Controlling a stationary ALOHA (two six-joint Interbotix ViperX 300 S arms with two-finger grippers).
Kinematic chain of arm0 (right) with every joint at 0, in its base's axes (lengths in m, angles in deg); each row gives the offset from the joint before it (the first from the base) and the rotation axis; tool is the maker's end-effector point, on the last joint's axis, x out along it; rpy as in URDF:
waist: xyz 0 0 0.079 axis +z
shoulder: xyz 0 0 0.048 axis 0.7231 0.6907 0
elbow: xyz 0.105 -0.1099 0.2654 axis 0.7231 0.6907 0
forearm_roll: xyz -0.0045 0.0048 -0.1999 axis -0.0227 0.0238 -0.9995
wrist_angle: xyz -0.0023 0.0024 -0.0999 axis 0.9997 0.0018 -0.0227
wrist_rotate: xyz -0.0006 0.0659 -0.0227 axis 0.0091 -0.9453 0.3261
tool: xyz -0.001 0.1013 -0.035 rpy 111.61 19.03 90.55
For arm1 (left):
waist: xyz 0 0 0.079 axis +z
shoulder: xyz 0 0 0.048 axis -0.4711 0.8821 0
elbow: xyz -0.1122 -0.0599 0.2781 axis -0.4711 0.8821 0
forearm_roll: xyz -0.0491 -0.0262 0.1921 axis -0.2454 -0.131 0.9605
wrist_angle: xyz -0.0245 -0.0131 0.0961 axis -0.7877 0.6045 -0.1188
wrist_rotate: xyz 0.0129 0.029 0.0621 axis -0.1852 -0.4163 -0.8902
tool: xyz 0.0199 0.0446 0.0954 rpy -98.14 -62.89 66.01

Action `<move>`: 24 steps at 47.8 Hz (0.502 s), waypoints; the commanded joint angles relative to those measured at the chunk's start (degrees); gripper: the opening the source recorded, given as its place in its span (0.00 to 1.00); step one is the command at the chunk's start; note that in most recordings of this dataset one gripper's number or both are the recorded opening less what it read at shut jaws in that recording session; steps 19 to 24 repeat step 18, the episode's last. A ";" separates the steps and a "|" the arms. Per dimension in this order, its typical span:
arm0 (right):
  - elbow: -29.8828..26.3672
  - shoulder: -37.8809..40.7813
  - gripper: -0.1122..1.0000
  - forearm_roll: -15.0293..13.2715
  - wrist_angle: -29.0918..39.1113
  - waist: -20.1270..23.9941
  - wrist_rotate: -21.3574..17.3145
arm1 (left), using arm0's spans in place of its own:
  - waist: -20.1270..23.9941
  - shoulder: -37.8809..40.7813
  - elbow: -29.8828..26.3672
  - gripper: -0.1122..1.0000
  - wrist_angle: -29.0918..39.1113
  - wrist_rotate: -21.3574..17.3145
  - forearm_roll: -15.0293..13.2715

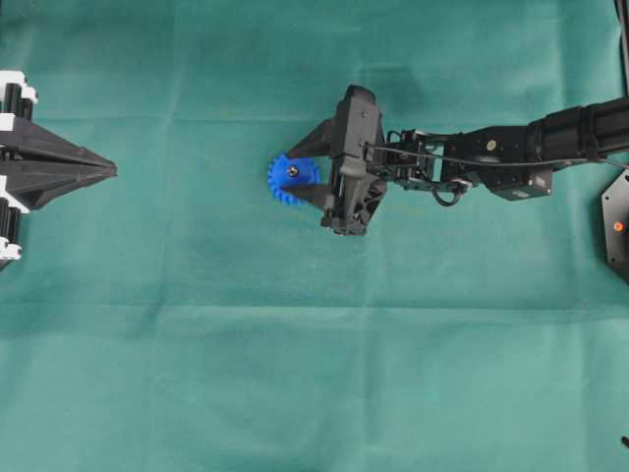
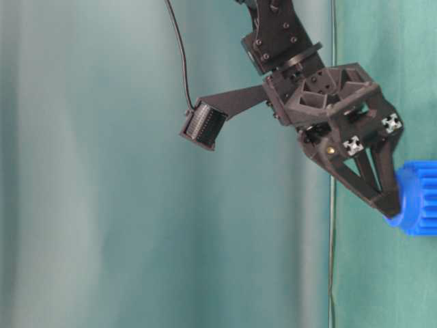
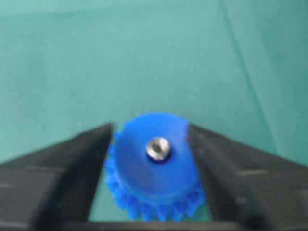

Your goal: Insert the shaft placed at a random location into the center hole of the small gear at another random location.

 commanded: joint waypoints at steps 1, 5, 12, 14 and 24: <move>-0.44 -1.67 0.87 0.09 -0.79 -0.26 0.26 | 0.09 0.26 -1.23 0.10 -0.18 0.09 0.09; -0.35 -2.46 0.88 0.00 -0.79 -0.35 0.26 | 0.09 0.18 -1.23 0.10 -0.09 0.09 0.09; -0.26 -4.39 0.84 0.00 -0.26 -0.26 0.26 | 0.09 0.18 -1.23 0.10 -0.09 0.09 0.09; -0.18 -5.19 0.84 0.00 0.00 -0.18 0.35 | 0.09 0.18 -1.23 0.10 0.00 0.09 0.09; -0.18 -7.29 0.84 -0.09 1.23 0.09 0.44 | 0.09 0.18 -1.23 0.10 -0.09 0.09 0.09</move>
